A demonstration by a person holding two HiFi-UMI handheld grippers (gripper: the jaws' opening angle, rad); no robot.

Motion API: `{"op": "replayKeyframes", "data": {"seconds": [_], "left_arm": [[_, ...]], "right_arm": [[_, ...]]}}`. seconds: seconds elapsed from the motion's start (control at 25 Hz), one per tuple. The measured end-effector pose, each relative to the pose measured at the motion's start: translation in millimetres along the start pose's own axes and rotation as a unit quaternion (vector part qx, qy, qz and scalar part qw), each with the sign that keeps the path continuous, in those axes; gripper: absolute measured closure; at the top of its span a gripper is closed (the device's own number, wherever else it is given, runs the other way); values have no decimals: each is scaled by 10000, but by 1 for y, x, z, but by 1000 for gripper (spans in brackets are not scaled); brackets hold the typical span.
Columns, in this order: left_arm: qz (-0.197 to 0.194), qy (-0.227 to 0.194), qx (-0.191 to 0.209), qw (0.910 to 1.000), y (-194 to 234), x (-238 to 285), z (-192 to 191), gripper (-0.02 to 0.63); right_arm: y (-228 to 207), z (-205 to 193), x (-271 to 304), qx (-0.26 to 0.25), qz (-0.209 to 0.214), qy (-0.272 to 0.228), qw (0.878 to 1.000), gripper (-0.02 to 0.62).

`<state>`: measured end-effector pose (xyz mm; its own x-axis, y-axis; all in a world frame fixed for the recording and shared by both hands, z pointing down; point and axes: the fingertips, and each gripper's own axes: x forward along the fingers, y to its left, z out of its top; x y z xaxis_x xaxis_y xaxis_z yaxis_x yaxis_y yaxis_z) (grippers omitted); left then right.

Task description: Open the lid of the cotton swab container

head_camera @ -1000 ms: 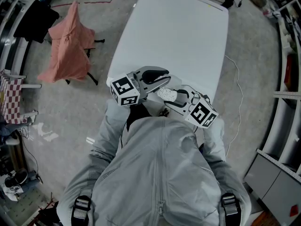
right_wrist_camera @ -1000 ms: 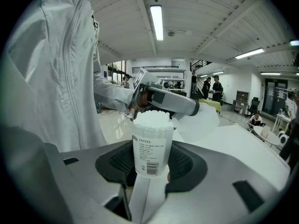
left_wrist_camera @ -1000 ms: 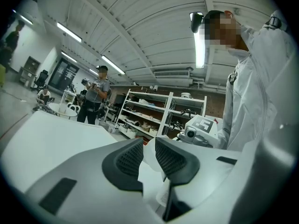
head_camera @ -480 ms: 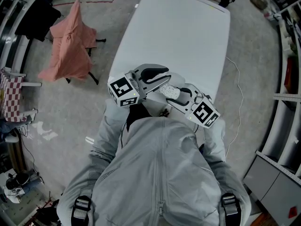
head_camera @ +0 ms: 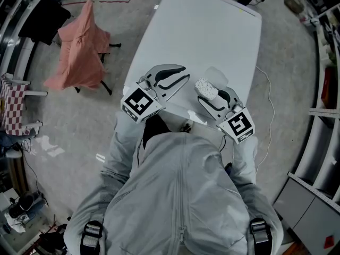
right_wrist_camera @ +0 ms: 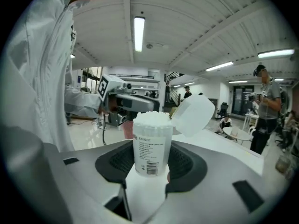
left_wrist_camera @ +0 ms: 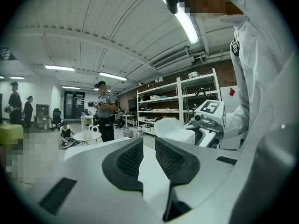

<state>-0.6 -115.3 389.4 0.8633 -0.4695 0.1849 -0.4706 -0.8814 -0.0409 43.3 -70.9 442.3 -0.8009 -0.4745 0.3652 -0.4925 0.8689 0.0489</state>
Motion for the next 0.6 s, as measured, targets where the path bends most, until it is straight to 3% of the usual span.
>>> {"op": "replayKeyframes", "data": {"seconds": [0.36, 0.6], "left_arm": [[285, 112, 260, 9992, 3, 6, 4, 526], [565, 69, 312, 9979, 9, 7, 9, 541]], "right_arm": [[-41, 23, -27, -473, -1374, -120, 9893, 376], [-55, 42, -43, -697, -1796, -515, 9799, 376]]}}
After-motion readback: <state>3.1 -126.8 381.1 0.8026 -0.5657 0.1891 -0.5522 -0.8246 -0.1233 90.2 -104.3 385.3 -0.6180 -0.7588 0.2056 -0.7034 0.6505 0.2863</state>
